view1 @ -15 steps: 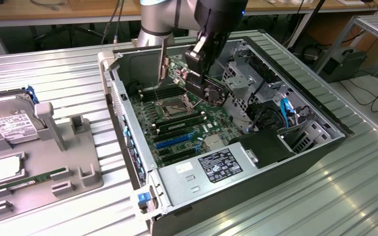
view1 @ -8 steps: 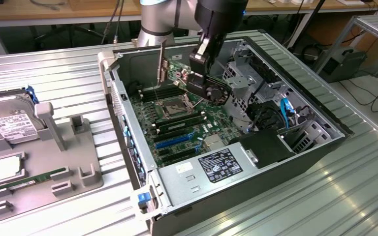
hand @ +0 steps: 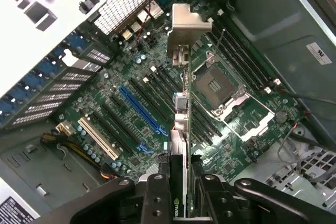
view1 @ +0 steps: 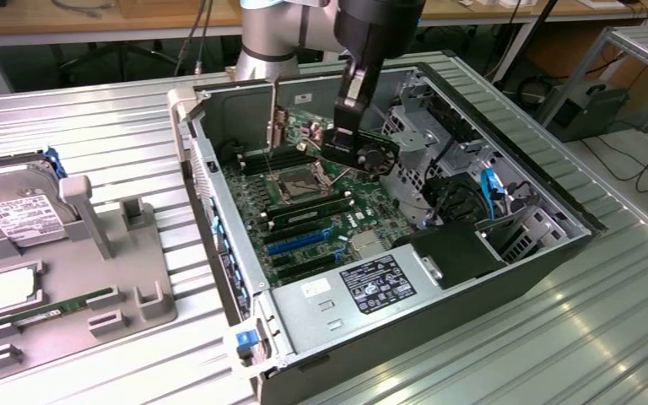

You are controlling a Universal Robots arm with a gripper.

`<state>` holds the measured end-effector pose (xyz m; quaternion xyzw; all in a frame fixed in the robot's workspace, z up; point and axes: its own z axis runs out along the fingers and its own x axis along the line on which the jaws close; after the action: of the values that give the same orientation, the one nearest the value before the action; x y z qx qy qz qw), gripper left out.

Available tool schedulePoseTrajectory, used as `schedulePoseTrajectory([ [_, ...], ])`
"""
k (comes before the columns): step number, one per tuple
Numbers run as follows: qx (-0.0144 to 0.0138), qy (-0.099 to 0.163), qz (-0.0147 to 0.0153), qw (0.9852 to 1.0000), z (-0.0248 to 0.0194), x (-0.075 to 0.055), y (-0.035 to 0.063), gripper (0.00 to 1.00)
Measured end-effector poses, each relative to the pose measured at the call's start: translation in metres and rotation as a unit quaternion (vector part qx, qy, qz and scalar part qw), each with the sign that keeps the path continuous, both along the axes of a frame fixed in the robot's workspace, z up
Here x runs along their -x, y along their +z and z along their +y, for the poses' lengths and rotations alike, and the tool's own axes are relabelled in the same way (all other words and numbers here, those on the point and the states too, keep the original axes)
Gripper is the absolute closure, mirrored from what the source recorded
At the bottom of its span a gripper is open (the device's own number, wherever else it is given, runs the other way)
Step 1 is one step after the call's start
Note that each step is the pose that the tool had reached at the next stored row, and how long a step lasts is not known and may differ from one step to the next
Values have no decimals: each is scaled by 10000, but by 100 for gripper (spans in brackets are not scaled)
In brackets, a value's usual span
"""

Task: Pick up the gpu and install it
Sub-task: 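Insert the gpu into the slot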

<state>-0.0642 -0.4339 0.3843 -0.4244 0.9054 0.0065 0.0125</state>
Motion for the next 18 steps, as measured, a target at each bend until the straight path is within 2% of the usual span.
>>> schedulePoseTrajectory([
  [3,0,280,-3,9996,0,1,-15,74],
  [6,0,551,-4,9985,0,0,-33,74],
  [11,0,1037,-4,9946,0,0,-69,74],
  [13,0,1335,-4,9911,0,0,-95,74],
  [14,0,1523,-4,9883,0,0,-112,74],
  [18,0,1934,-4,9811,0,0,-155,74],
])
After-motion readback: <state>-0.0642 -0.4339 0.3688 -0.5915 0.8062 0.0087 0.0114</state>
